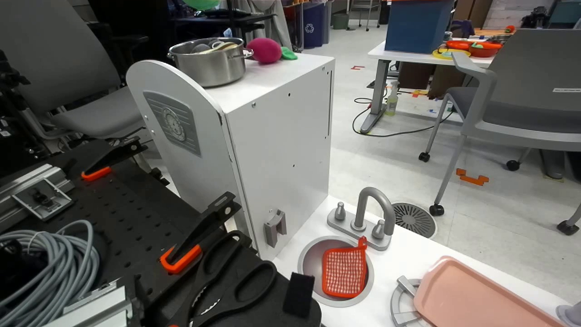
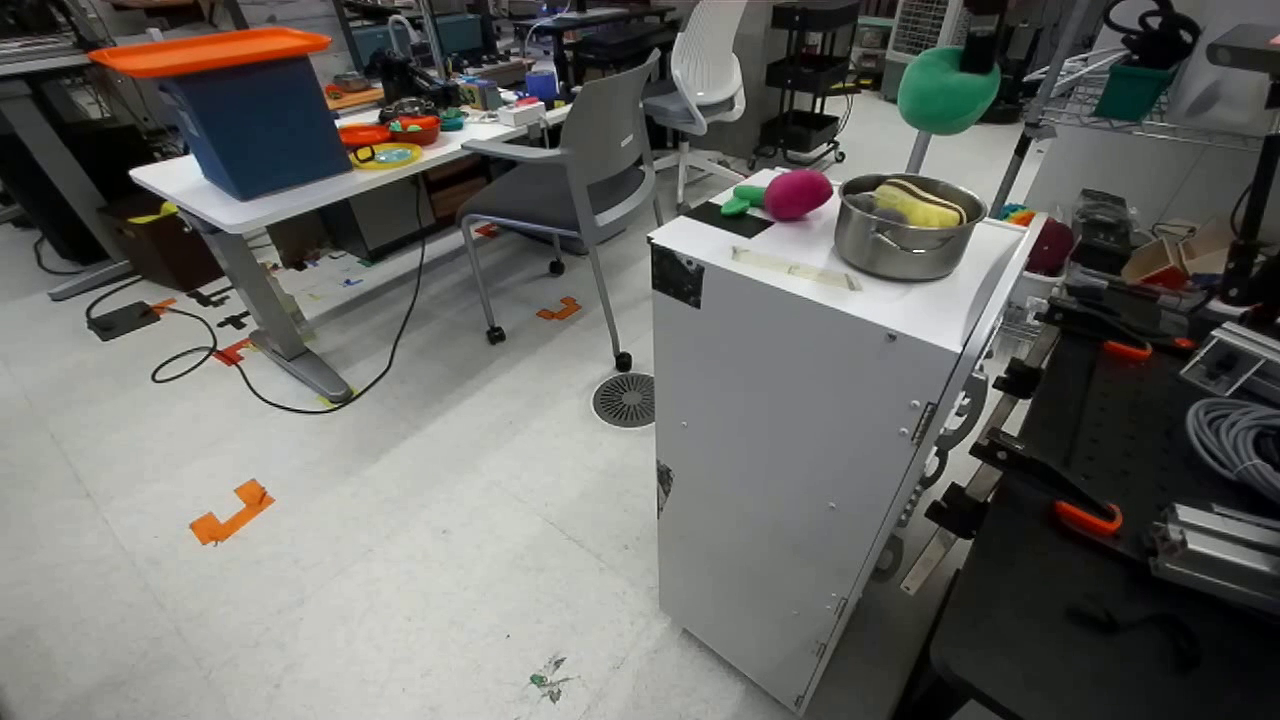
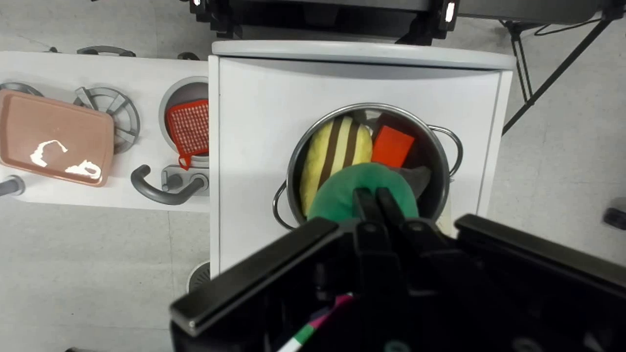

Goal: Put the green plush toy inside the silver pot, place the tulip plush toy inside the sink

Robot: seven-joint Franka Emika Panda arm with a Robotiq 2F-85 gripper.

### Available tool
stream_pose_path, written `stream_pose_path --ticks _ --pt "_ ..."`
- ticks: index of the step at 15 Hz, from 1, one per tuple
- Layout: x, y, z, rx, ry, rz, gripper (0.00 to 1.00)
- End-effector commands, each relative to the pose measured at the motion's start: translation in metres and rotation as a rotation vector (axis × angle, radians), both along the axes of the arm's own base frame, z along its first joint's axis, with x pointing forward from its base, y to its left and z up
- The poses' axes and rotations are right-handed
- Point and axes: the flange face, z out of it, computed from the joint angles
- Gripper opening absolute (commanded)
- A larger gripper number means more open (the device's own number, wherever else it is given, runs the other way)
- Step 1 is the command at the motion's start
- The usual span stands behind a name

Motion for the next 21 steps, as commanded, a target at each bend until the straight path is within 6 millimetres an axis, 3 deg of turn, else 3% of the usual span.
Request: stream_pose_path --ticks 1,17,18,19,21 --pt "-0.0052 0.0013 0.0016 0.003 -0.019 0.041 0.01" --pt "-0.0023 0.0000 0.0008 0.007 -0.051 0.051 0.01" --pt "-0.0024 0.0000 0.0008 0.007 -0.051 0.053 0.20" --pt "-0.0024 0.0000 0.0007 0.006 -0.051 0.053 0.31" --pt "-0.0025 -0.0001 0.0006 0.006 -0.051 0.054 0.43"
